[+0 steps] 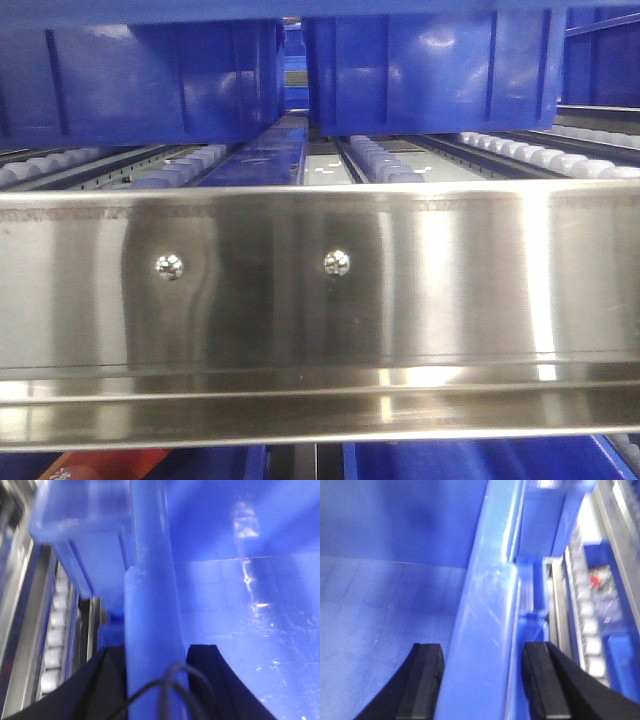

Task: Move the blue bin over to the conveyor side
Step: 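Lift the blue bin with both grippers and pull it off the rack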

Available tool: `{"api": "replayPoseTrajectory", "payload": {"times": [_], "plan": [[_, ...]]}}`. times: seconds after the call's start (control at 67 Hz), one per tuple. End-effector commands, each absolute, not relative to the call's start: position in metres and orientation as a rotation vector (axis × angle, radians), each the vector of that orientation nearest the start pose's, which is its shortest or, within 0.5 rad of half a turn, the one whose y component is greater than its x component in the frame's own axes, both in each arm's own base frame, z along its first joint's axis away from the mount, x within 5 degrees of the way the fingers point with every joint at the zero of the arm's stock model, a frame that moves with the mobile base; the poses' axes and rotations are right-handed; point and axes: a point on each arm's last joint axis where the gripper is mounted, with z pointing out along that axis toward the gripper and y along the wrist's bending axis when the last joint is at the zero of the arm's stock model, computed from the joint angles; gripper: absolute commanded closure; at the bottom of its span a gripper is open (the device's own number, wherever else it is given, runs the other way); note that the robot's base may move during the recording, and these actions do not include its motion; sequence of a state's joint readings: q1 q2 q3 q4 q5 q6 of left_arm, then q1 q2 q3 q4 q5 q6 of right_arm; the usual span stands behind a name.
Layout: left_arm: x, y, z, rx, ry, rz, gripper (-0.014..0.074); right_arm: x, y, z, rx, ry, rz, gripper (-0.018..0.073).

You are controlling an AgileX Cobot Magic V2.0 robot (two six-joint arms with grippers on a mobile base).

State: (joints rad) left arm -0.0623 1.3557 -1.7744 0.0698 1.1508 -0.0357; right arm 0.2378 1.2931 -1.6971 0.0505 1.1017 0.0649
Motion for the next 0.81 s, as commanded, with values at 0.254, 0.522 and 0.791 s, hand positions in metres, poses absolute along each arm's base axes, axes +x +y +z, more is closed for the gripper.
{"api": "replayPoseTrajectory", "payload": {"times": [0.254, 0.522, 0.791], "plan": [[0.245, -0.012, 0.478, 0.044, 1.997, 0.011, 0.0615, 0.251, 0.058, 0.473, -0.164, 2.057, 0.166, 0.0630], [0.239, -0.011, 0.462, 0.050, 1.988, 0.014, 0.0615, 0.254, 0.059, 0.460, -0.165, 2.057, 0.166, 0.0630], [0.228, -0.010, 0.470, 0.048, 1.955, 0.013, 0.0615, 0.227, 0.053, 0.482, -0.156, 1.946, 0.180, 0.0630]]}}
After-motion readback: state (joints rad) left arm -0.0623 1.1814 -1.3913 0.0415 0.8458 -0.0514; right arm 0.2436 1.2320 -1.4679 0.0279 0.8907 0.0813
